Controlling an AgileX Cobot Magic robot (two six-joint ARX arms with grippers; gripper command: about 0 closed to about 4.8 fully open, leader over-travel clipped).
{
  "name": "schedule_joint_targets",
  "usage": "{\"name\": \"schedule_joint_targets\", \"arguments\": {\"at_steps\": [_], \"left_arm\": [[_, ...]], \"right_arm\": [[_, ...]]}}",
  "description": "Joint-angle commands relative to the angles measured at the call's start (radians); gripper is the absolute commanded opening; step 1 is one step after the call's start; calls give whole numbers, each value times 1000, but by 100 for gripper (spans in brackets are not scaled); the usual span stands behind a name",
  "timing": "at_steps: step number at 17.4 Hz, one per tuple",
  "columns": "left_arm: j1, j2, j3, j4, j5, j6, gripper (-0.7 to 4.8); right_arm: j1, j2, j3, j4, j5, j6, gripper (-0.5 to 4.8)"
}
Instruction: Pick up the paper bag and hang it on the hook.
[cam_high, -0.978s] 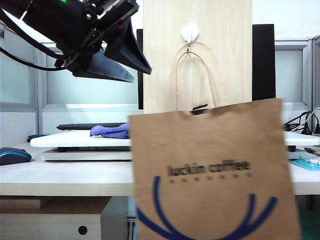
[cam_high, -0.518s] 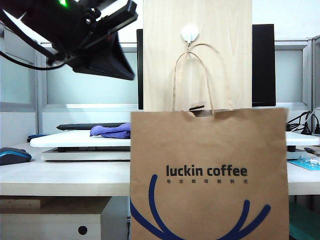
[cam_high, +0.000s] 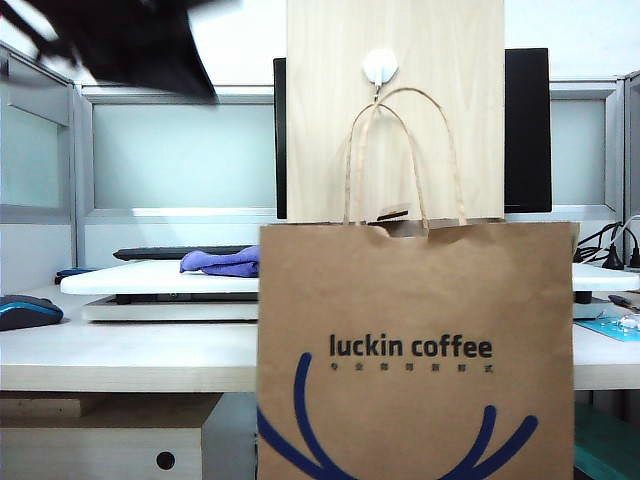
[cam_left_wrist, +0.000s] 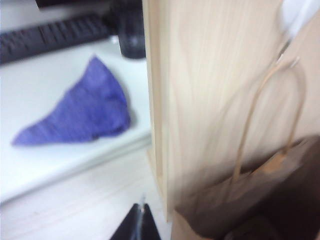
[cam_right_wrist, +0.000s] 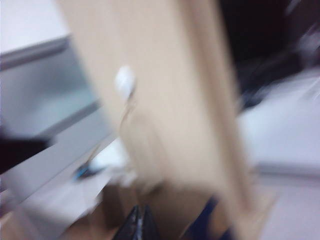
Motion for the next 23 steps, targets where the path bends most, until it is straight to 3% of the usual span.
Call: {"name": "schedule_joint_targets", "arguments": {"at_steps": [1, 3, 5, 8, 14, 16, 23], "left_arm": [[-1, -202, -33, 6, -53, 29, -6], [0, -315, -73, 8, -78, 85, -6], [0, -432, -138, 6, -73, 85, -6], [0, -601, -266, 8, -23, 25, -6], [0, -868, -449, 14, 141, 26, -6], [0, -912, -464, 10, 201, 25, -6], [-1, -932, -463, -27, 208, -6, -1]], "right_arm": [[0, -1, 40, 17, 132, -48, -1], [0, 1, 39, 9, 132, -49, -1], [0, 10, 38, 10, 128, -90, -1], [0, 36, 38, 10, 123, -100, -1], [0, 34, 38, -6, 125, -146, 0], [2, 34, 38, -27, 109, -114, 0], [2, 34, 38, -42, 95, -114, 0]]}}
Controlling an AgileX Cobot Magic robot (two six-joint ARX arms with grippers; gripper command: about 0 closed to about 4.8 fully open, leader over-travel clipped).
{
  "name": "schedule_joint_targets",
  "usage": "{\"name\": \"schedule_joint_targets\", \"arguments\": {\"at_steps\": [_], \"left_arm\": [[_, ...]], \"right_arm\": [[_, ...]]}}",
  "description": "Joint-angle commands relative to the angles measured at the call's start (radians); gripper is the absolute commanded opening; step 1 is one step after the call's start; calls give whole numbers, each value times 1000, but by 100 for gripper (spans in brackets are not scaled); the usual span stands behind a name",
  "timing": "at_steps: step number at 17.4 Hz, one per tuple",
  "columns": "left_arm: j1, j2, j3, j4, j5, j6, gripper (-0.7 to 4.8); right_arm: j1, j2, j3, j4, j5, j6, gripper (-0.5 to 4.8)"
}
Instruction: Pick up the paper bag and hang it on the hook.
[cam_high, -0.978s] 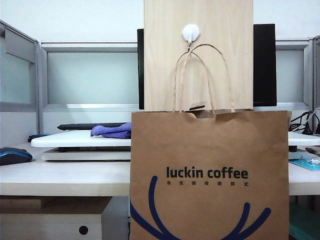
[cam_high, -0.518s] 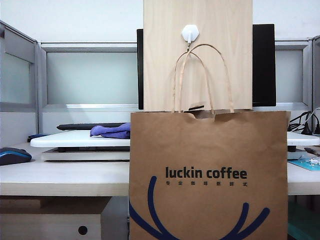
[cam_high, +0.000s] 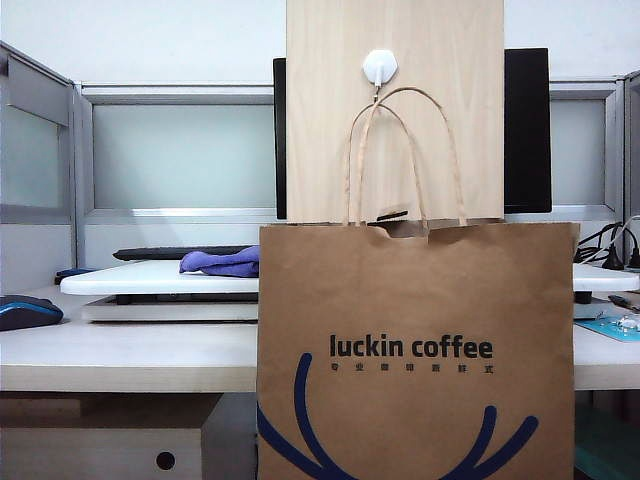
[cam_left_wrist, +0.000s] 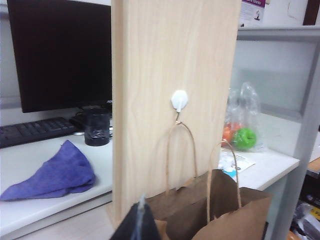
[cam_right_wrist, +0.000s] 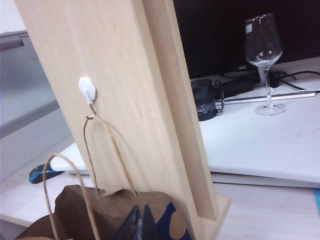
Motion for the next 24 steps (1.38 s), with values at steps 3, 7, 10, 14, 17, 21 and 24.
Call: {"name": "schedule_joint_targets", "arguments": {"at_steps": [3, 7, 10, 14, 17, 21, 24], "left_arm": [[-1, 0, 1, -20, 3, 23, -1], [45, -20, -4, -119, 0, 111, -1], [238, -44, -64, -64, 38, 94, -1], [475, -115, -146, -57, 114, 87, -1], [575, -166, -206, -45, 115, 71, -1], [672, -166, -237, -60, 118, 18, -1], [709, -166, -237, -59, 114, -4, -1]], "right_arm": [[0, -1, 2, 11, -2, 3, 0], [0, -2, 2, 11, -2, 3, 0], [-1, -2, 2, 10, -2, 3, 0], [0, -5, 2, 10, -2, 3, 0], [0, -5, 2, 10, -2, 3, 0], [0, -6, 2, 10, -2, 3, 0], [0, -6, 2, 10, -2, 3, 0]]}}
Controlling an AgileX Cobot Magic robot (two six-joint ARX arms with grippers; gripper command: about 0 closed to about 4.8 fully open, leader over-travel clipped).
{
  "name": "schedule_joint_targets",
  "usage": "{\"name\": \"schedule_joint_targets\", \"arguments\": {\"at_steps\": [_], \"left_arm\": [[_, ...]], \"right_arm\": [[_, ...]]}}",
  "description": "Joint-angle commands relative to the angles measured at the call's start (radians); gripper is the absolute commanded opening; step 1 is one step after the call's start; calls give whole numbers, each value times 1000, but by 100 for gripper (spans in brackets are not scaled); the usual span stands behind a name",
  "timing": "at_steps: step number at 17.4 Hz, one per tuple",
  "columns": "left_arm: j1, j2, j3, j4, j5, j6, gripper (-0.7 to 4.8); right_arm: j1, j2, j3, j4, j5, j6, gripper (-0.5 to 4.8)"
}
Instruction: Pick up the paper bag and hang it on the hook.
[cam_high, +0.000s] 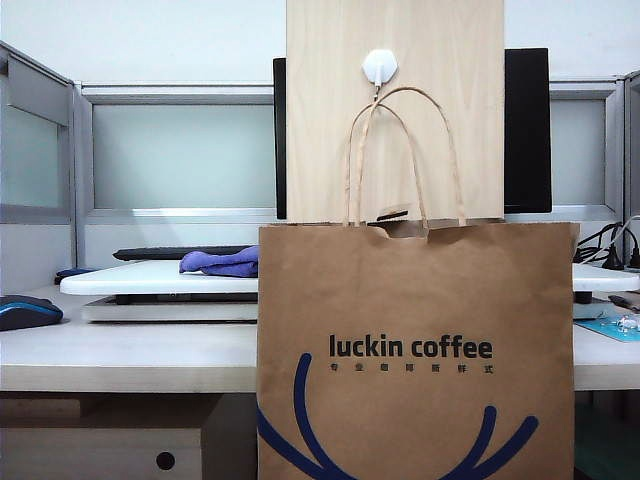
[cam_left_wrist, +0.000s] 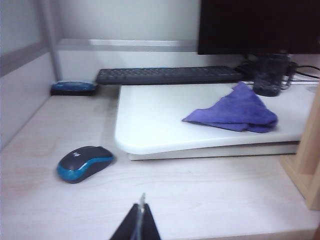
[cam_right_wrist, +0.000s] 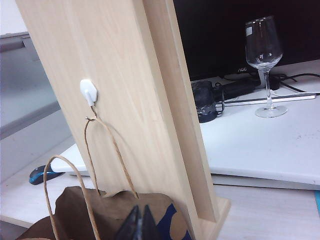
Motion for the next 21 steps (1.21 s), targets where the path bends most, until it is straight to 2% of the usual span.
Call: {"name": "schedule_joint_targets", "arguments": {"at_steps": [1, 5, 21], "left_arm": [[29, 0, 1, 7, -3, -30, -1], [33, 0, 1, 7, -52, -49, -1], [40, 0, 1, 1, -42, -64, -1]], "right_arm": [[0, 0, 2, 11, -2, 3, 0], [0, 0, 2, 11, -1, 3, 0], [0, 0, 2, 11, -2, 3, 0]]}}
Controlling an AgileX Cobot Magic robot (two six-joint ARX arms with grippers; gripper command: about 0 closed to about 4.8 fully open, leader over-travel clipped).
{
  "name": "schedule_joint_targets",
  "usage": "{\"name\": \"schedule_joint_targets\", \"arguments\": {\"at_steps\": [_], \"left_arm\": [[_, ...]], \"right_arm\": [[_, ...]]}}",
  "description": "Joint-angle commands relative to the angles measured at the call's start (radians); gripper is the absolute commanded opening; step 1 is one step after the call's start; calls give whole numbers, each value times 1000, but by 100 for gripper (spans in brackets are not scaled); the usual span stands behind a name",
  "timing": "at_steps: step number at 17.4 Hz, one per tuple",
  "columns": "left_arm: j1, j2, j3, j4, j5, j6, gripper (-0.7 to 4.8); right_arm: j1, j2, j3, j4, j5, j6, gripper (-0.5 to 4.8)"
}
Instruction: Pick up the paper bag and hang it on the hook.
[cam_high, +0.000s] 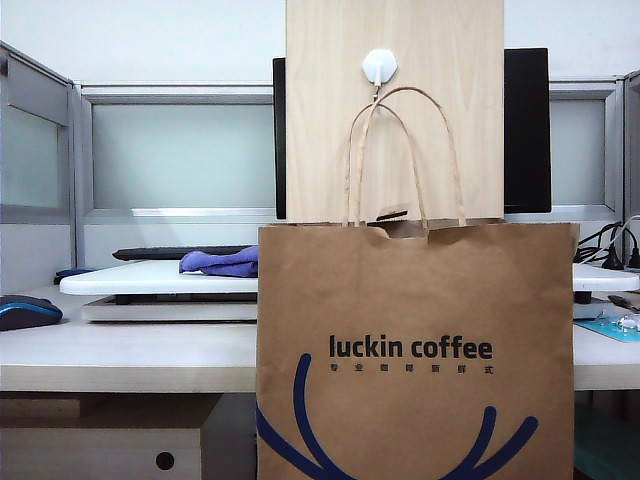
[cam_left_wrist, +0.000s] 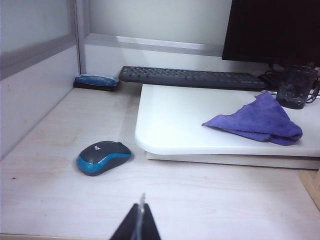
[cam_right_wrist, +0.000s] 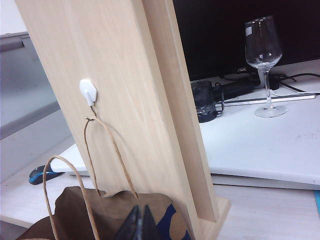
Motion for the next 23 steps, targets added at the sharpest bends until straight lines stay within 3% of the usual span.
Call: {"name": "schedule_joint_targets", "arguments": {"at_steps": [1, 13, 15, 17, 20, 23], "left_arm": [[0, 0, 1, 3, 3, 0, -1], [0, 0, 1, 3, 3, 0, -1], [0, 0, 1, 3, 3, 0, -1], [0, 0, 1, 3, 3, 0, -1], [0, 0, 1, 2, 3, 0, -1], [0, 0, 1, 2, 3, 0, -1]], "right_arm": [[0, 0, 2, 11, -2, 3, 0], [0, 0, 2, 11, -2, 3, 0], [0, -2, 2, -1, -2, -49, 0], [0, -27, -6, -68, 31, -143, 0], [-27, -27, -79, -71, 147, -166, 0], [-73, -27, -159, -63, 157, -210, 0]]}}
